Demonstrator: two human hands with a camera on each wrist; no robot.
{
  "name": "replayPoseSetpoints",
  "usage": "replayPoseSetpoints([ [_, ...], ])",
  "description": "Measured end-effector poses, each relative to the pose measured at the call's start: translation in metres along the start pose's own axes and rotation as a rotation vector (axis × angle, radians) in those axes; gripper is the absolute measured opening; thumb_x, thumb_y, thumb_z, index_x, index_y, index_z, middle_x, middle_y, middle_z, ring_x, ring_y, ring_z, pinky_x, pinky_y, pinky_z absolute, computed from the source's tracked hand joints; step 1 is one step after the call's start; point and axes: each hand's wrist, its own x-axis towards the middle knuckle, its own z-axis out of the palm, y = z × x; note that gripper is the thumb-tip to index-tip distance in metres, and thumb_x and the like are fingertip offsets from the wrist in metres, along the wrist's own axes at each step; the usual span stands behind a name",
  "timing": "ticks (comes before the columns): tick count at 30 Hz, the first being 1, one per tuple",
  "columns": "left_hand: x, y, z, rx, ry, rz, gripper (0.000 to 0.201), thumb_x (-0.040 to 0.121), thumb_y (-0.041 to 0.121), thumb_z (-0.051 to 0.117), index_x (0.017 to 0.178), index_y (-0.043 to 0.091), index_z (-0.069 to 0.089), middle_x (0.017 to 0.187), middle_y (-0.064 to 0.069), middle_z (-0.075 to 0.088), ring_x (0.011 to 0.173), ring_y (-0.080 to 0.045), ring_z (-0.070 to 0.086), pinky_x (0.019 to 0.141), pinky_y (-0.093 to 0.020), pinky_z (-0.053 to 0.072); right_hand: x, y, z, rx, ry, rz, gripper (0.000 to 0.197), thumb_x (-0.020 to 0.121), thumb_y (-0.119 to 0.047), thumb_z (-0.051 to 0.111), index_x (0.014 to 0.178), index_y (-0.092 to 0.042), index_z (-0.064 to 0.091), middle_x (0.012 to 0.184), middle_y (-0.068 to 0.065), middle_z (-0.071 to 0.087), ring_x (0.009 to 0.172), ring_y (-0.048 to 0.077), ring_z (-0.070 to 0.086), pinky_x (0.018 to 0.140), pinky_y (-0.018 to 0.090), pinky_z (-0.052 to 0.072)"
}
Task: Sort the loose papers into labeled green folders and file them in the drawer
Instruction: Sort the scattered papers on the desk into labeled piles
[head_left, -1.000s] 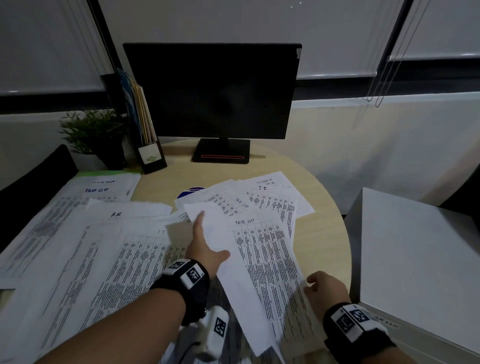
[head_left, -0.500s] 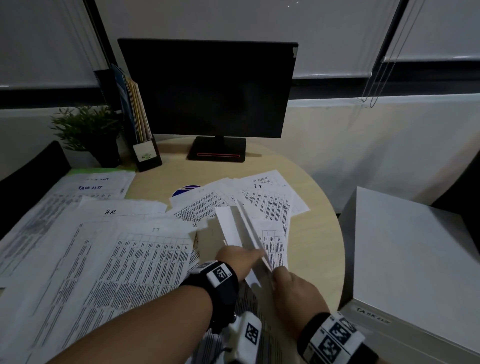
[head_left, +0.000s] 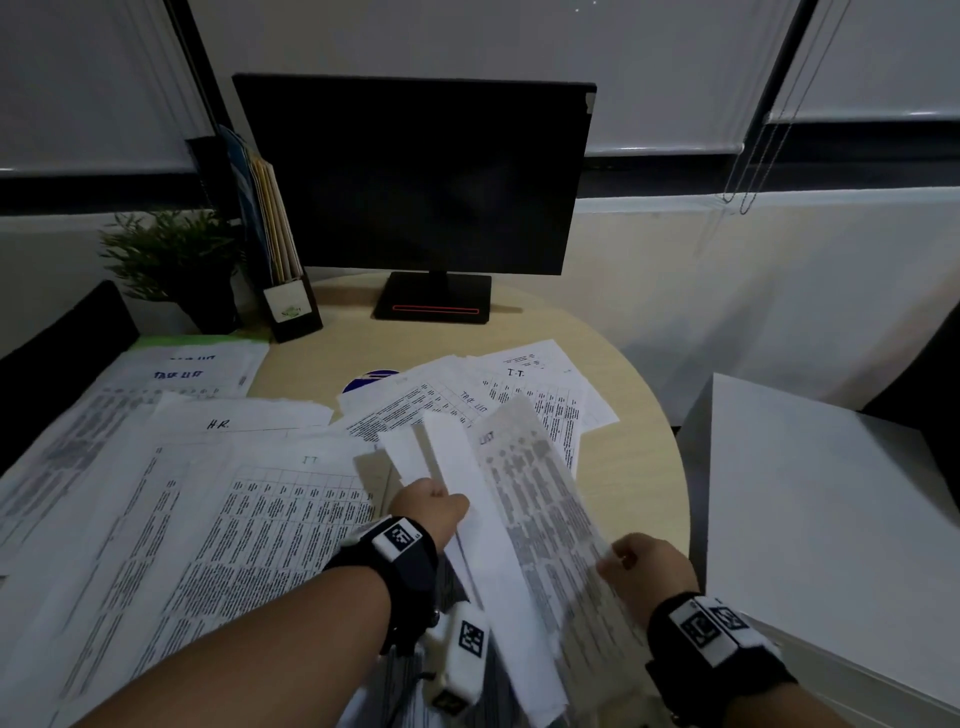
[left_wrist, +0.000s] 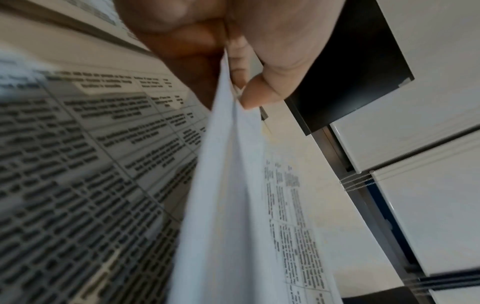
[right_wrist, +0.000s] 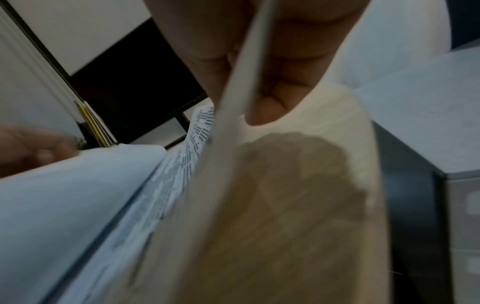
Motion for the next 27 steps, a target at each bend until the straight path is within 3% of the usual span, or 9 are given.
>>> replayPoseSetpoints([
  [4, -0.002, 0.001, 0.004, -0.135, 0.046, -0.057, 0.045, 0.083, 0.008, 0.059, 0.122, 0.018, 0.039, 0.082, -0.002, 0.054, 0.069, -0.02, 0.052, 0.062, -0.027, 0.043, 0.013, 0.015, 0.004, -0.103, -0.036, 0.027, 0.006, 0.09, -0.025, 0.056, 0.089, -0.025, 0.049, 0.107, 0.005, 0.065, 0.1, 0.024, 0.06, 0.076, 0.021, 0.042],
  [7, -0.009, 0.009, 0.011, -0.168, 0.057, -0.03, 0.071, 0.086, 0.001, 0.057, 0.143, 0.02, 0.02, 0.077, 0.007, 0.042, 0.072, -0.016, 0.047, 0.064, -0.028, 0.042, 0.018, 0.016, 0.009, -0.093, -0.06, 0.008, 0.005, 0.091, -0.021, 0.054, 0.09, -0.025, 0.05, 0.104, 0.005, 0.066, 0.096, 0.023, 0.061, 0.073, 0.02, 0.04],
  [9, -0.01, 0.013, 0.015, -0.173, 0.055, -0.009, 0.077, 0.086, -0.001, 0.054, 0.146, 0.025, 0.014, 0.077, 0.005, 0.042, 0.067, -0.014, 0.047, 0.058, -0.029, 0.045, 0.019, 0.015, 0.01, -0.08, -0.063, 0.008, 0.005, 0.091, -0.018, 0.052, 0.09, -0.024, 0.052, 0.1, 0.005, 0.066, 0.095, 0.023, 0.061, 0.072, 0.02, 0.038],
  [12, -0.007, 0.016, 0.02, -0.166, 0.049, 0.007, 0.083, 0.086, -0.003, 0.051, 0.147, 0.033, 0.007, 0.075, 0.0, 0.045, 0.061, -0.016, 0.048, 0.063, -0.034, 0.05, 0.016, 0.016, 0.012, -0.013, -0.058, 0.006, 0.007, 0.092, -0.016, 0.049, 0.09, -0.022, 0.051, 0.092, 0.003, 0.062, 0.091, 0.023, 0.06, 0.073, 0.021, 0.039],
  [15, -0.012, 0.029, 0.027, -0.136, -0.003, 0.033, 0.091, 0.087, -0.003, 0.049, 0.146, 0.039, -0.006, 0.069, -0.003, 0.043, 0.057, -0.019, 0.045, 0.059, -0.031, 0.044, 0.006, 0.012, 0.015, 0.167, -0.12, -0.054, 0.011, 0.089, -0.017, 0.052, 0.079, -0.022, 0.048, 0.084, 0.003, 0.061, 0.08, 0.022, 0.057, 0.072, 0.03, 0.043],
  [18, -0.019, 0.043, 0.044, -0.085, -0.074, 0.073, 0.097, 0.088, -0.001, 0.049, 0.144, 0.041, -0.019, 0.073, -0.002, 0.044, 0.066, -0.019, 0.05, 0.067, -0.032, 0.047, -0.007, 0.001, 0.014, 0.5, -0.227, -0.051, 0.021, 0.088, -0.033, 0.061, 0.092, -0.015, 0.053, 0.086, 0.003, 0.062, 0.084, 0.021, 0.058, 0.076, 0.035, 0.044],
  [21, -0.019, 0.049, 0.065, -0.166, -0.272, 0.093, 0.107, 0.086, 0.006, 0.057, 0.14, 0.043, -0.026, 0.099, -0.005, 0.057, 0.086, -0.024, 0.06, 0.076, -0.036, 0.055, -0.004, -0.01, 0.011, 0.497, -0.295, -0.03, 0.046, 0.074, -0.038, 0.075, 0.106, -0.023, 0.046, 0.098, 0.001, 0.064, 0.089, 0.019, 0.064, 0.071, 0.028, 0.05],
  [24, -0.017, 0.056, 0.071, -0.548, -0.581, 0.021, 0.096, 0.086, 0.018, 0.069, 0.137, 0.052, -0.004, 0.139, -0.003, 0.048, 0.109, -0.029, 0.059, 0.081, -0.051, 0.056, 0.012, -0.009, 0.007, 0.206, -0.138, 0.005, 0.03, 0.081, -0.02, 0.066, 0.1, -0.02, 0.043, 0.084, -0.003, 0.056, 0.086, 0.023, 0.06, 0.069, 0.027, 0.046],
  [27, 0.0, 0.061, 0.061, -0.411, -0.466, 0.118, 0.059, 0.094, 0.028, 0.058, 0.143, 0.03, 0.025, 0.148, -0.003, 0.037, 0.119, -0.025, 0.053, 0.095, -0.042, 0.05, 0.029, 0.006, 0.0, 0.147, -0.028, 0.131, 0.018, 0.084, -0.018, 0.061, 0.097, -0.013, 0.049, 0.101, 0.013, 0.062, 0.099, 0.03, 0.059, 0.074, 0.027, 0.042],
])
